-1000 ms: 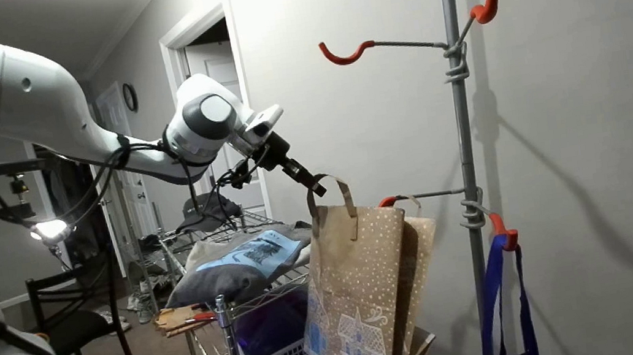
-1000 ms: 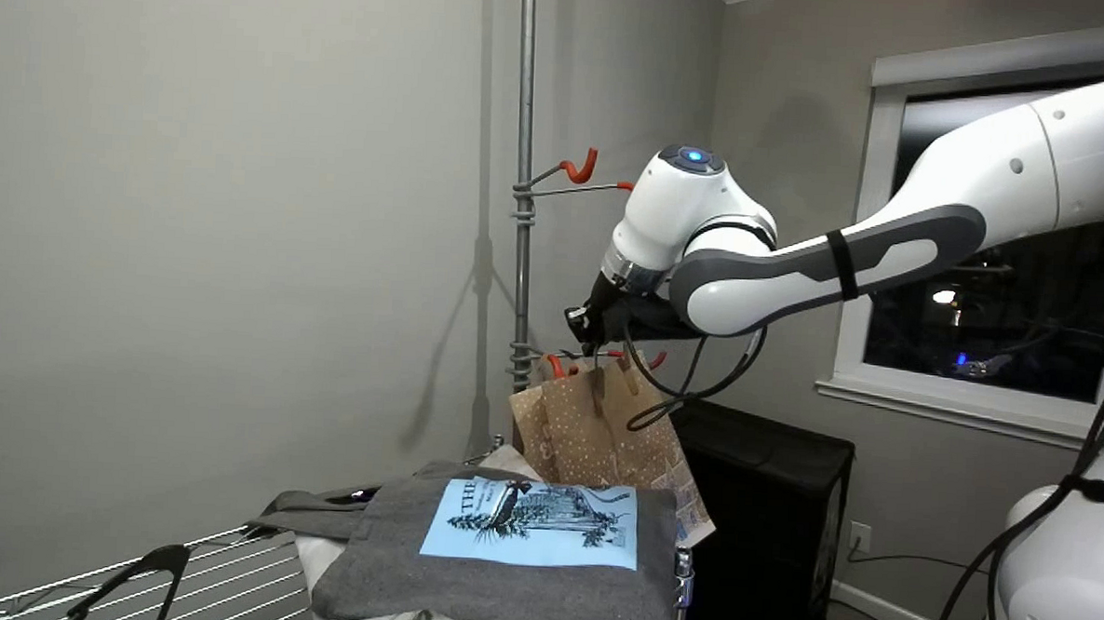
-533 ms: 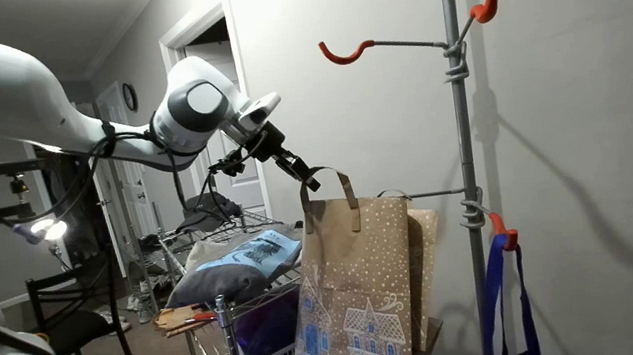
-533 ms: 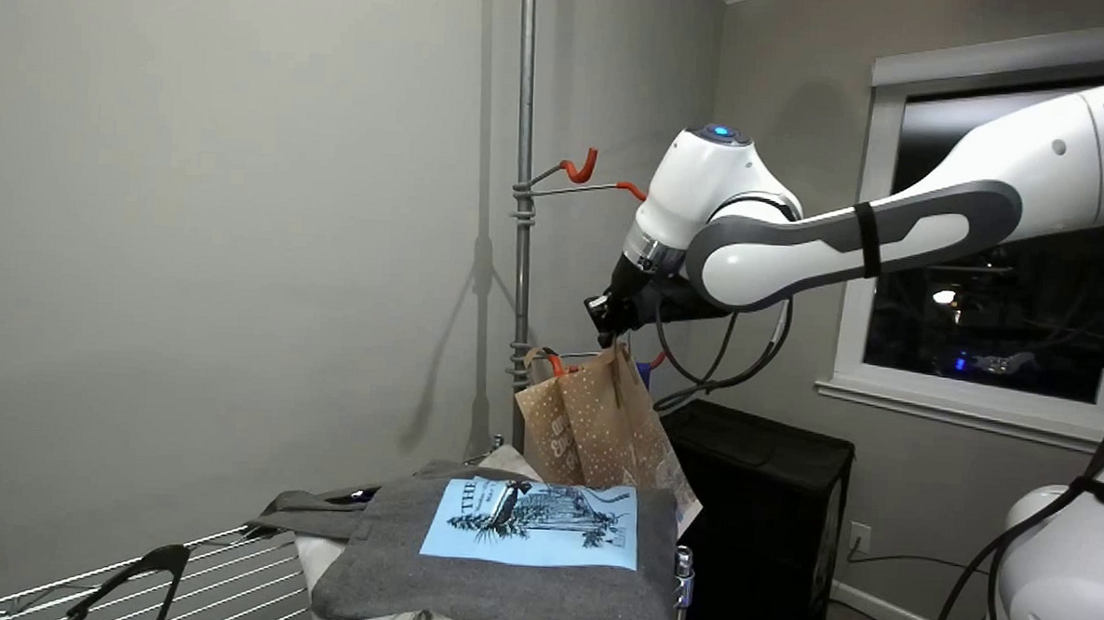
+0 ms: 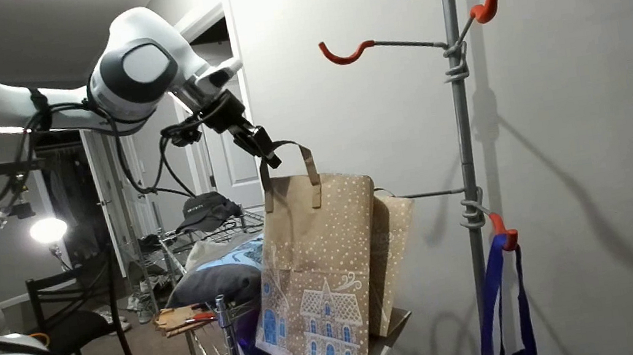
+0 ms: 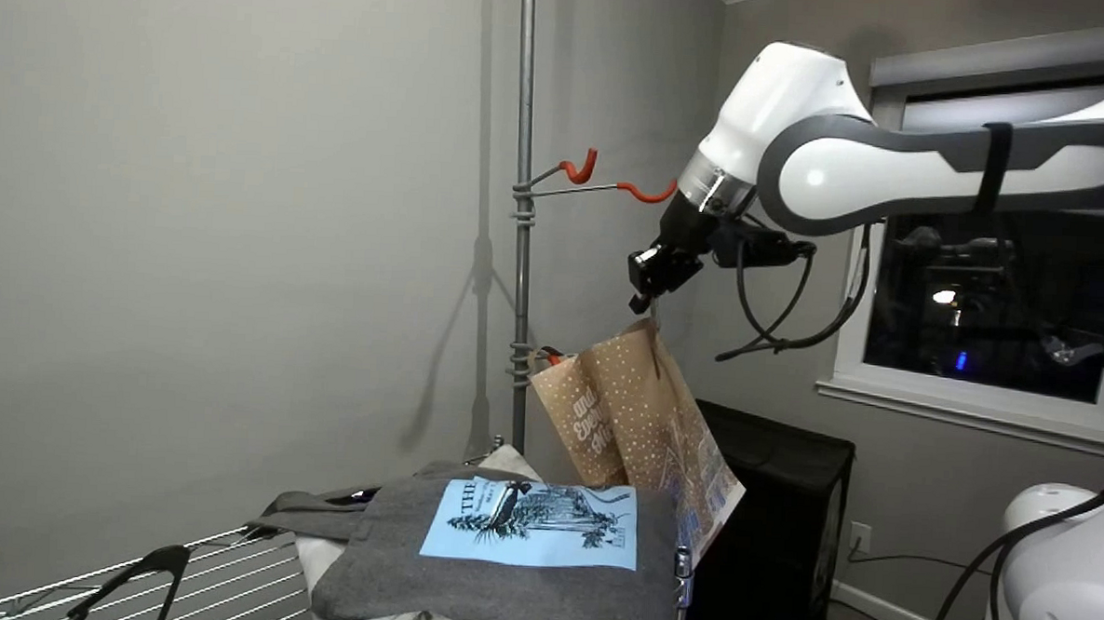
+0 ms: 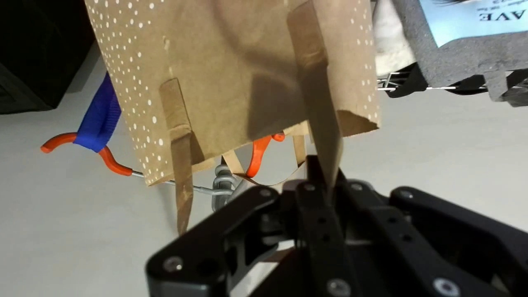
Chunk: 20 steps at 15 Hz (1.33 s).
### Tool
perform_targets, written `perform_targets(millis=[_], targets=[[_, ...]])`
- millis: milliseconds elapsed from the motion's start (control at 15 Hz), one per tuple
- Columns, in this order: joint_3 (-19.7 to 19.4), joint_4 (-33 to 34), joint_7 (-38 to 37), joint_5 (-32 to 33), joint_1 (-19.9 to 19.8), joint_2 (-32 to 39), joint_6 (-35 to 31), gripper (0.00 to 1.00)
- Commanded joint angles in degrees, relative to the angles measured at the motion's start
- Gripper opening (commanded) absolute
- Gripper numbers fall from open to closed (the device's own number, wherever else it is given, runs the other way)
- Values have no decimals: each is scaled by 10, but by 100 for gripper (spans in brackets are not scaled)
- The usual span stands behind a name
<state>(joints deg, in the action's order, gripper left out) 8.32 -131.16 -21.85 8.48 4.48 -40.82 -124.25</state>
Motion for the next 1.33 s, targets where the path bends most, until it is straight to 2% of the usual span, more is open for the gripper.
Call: perform_targets(millis=[0, 400, 800, 933, 1267], targets=[[-11, 1, 75, -28, 9, -48, 38, 4], [-20, 0, 154, -37, 30, -92, 5, 4], [-30, 11, 215, -76, 75, -109, -9, 4], [-29, 37, 228, -73, 77, -113, 0, 4], [-18, 145, 243, -43, 46, -97, 70, 4]])
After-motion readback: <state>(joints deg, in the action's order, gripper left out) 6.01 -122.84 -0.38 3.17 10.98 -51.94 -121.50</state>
